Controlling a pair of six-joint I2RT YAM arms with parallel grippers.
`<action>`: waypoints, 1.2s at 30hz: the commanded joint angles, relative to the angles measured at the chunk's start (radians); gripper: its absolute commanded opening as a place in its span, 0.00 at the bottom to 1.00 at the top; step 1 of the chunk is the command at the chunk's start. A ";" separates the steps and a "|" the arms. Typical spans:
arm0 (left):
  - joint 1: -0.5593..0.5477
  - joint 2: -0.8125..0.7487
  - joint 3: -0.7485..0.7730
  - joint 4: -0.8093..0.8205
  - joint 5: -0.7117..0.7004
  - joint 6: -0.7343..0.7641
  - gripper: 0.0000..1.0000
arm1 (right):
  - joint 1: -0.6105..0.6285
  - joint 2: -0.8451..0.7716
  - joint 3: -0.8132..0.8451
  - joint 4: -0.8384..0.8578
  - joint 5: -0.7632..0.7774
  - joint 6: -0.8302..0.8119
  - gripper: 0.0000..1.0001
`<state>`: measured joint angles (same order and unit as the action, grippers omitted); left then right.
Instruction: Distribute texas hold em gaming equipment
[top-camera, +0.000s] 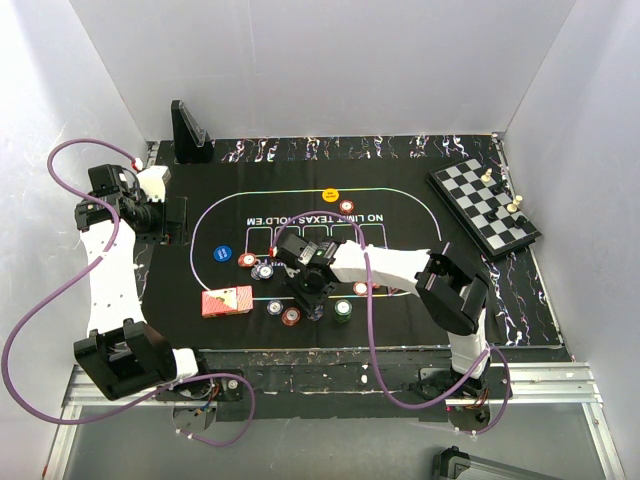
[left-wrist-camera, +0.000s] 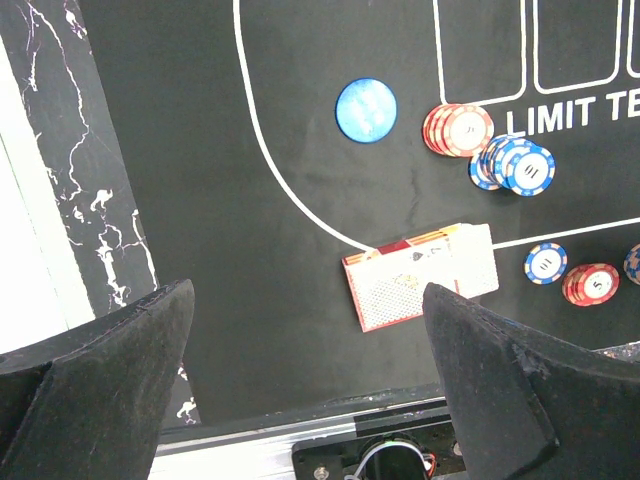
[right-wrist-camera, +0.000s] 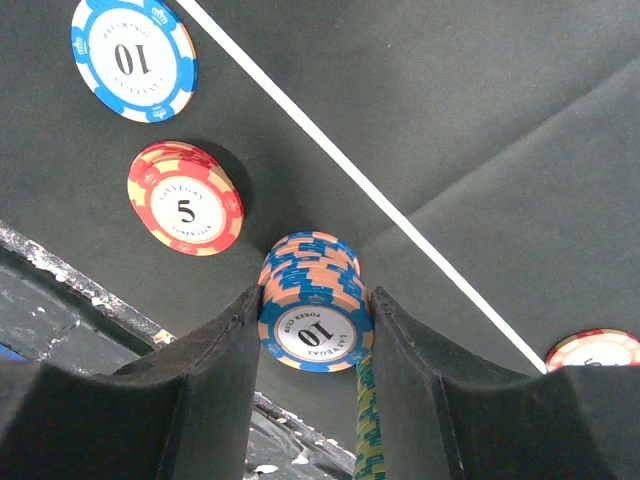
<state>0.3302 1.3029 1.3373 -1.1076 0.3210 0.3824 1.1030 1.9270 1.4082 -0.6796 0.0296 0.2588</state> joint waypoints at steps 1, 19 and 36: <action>0.004 -0.036 0.039 -0.008 -0.002 0.010 1.00 | -0.012 -0.026 0.000 -0.006 0.007 0.007 0.01; 0.004 0.007 0.057 -0.009 0.033 0.003 1.00 | -0.382 0.012 0.345 -0.112 0.180 0.082 0.01; 0.004 0.044 0.057 -0.006 0.024 0.016 1.00 | -0.652 0.420 0.721 -0.172 0.244 0.096 0.01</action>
<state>0.3309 1.3453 1.3571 -1.1145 0.3340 0.3862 0.4580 2.3146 2.0018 -0.8257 0.2920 0.3424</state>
